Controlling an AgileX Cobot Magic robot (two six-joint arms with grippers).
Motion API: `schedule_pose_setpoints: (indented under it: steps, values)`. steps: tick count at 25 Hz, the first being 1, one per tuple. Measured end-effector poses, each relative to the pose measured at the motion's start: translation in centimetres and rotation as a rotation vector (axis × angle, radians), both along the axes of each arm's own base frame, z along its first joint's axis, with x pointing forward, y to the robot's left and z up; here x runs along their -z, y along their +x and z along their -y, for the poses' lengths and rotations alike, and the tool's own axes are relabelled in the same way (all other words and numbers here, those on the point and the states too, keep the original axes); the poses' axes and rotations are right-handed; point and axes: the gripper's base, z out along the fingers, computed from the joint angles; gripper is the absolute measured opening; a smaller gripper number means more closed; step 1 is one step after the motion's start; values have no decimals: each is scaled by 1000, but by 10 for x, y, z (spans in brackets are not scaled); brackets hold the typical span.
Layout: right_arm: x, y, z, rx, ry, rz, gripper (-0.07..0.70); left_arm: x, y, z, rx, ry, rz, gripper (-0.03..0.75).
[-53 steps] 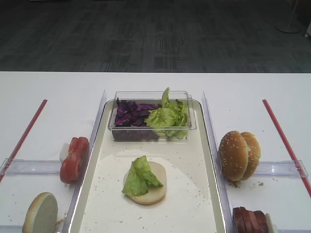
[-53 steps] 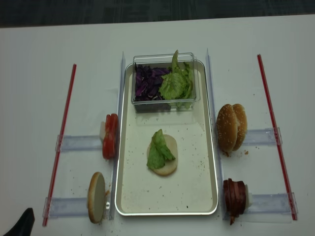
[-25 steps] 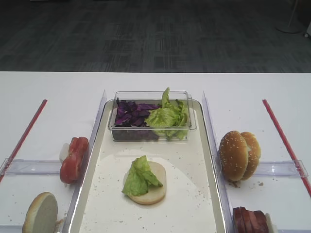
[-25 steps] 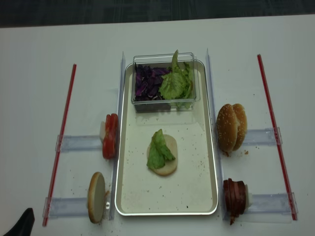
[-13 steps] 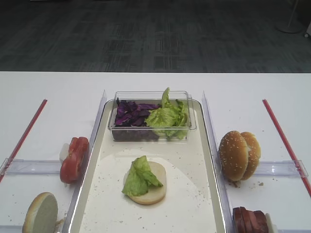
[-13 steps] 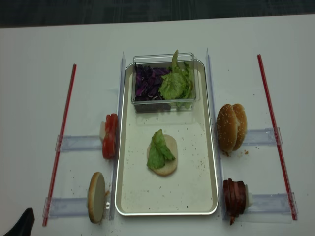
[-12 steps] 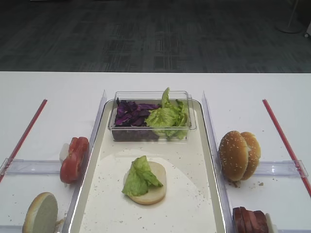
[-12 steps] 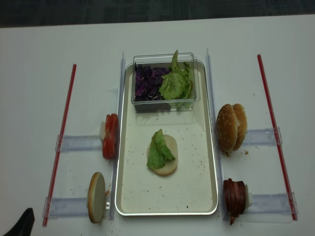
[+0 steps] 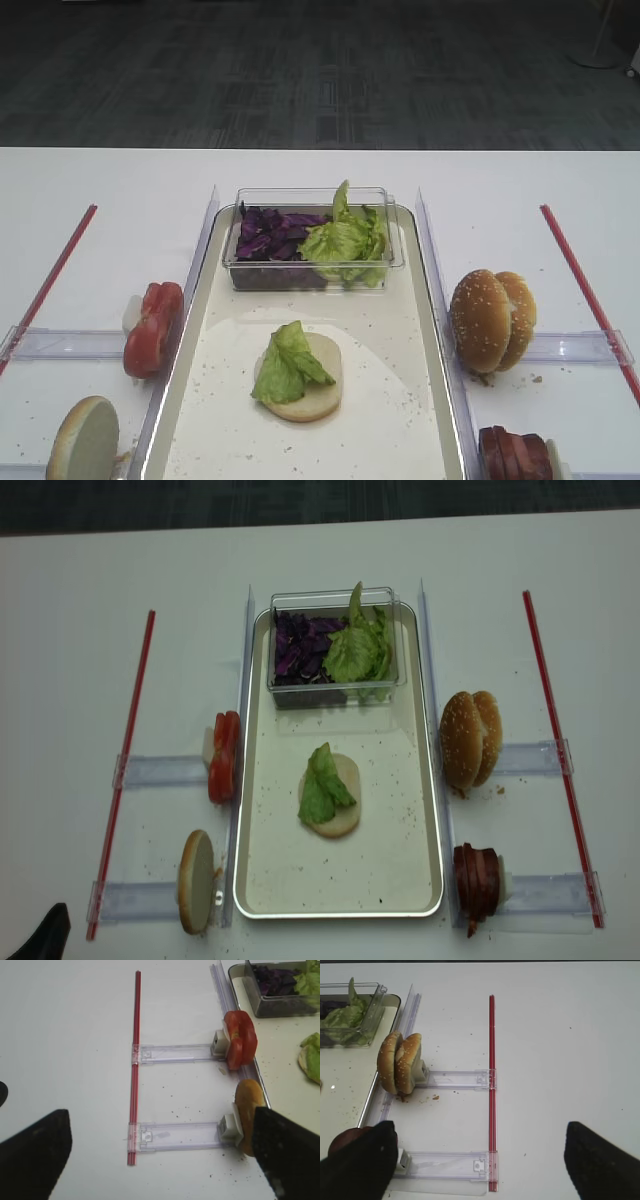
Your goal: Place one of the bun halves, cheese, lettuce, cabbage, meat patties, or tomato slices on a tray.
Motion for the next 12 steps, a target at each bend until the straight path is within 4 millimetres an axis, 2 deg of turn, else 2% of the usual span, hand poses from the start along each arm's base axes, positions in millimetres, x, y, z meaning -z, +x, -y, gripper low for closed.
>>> schedule_pose_setpoints:
  steps: [12]
  values:
    - [0,0,0,0,-1,0,685,0,0,0,0,0,0,671]
